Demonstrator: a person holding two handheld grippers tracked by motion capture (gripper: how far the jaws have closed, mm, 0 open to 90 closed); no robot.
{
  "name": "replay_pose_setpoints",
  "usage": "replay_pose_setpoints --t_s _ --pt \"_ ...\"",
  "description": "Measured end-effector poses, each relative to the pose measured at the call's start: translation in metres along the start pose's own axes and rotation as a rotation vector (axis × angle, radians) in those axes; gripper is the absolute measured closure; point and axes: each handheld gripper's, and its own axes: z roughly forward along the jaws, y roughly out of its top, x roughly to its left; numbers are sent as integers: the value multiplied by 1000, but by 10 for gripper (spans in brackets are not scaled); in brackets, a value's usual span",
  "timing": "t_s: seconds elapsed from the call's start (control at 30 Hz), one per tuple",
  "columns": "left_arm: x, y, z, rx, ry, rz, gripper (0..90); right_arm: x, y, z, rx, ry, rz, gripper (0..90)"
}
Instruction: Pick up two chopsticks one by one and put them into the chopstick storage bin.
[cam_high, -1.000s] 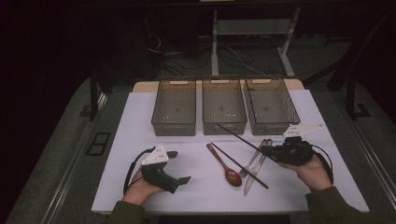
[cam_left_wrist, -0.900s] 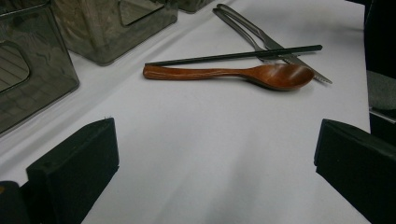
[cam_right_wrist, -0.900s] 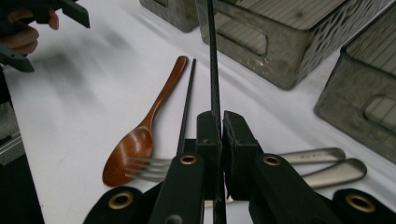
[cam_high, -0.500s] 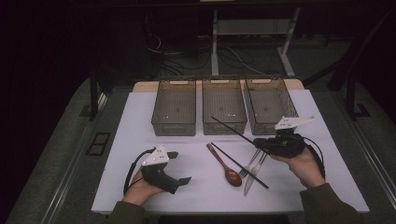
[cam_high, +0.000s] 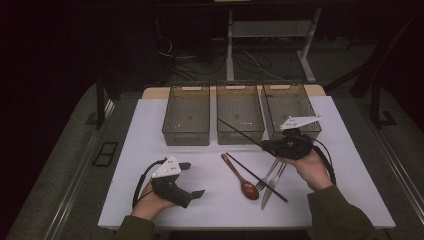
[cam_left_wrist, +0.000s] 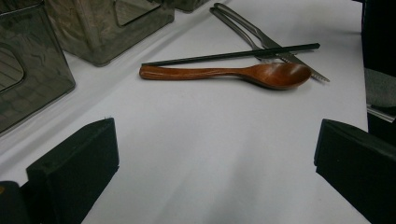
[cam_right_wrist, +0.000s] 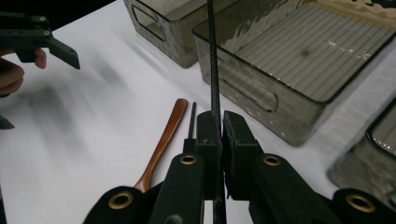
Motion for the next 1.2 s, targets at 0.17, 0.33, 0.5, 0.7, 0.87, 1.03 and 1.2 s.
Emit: replay_pose_setpoints --t_s 0.17,0.33,0.5,0.7,0.87,1.03,1.2 --pt "-1 1 0 4 1 3 0 2 13 8 8 -12 0 861" --pt "-1 1 1 7 0 5 0 2 26 15 9 -26 2 861" --pt "-1 1 1 7 0 8 0 1 38 24 14 -39 9 861" --pt "-1 1 1 -2 -1 5 0 3 53 39 27 -44 14 861" --pt "-1 1 0 -1 -5 8 0 6 65 54 40 -50 19 860" --pt "-1 2 0 0 -8 9 0 8 77 68 50 -53 33 861" --pt "-2 2 0 0 -7 13 0 9 89 83 55 -67 31 861"
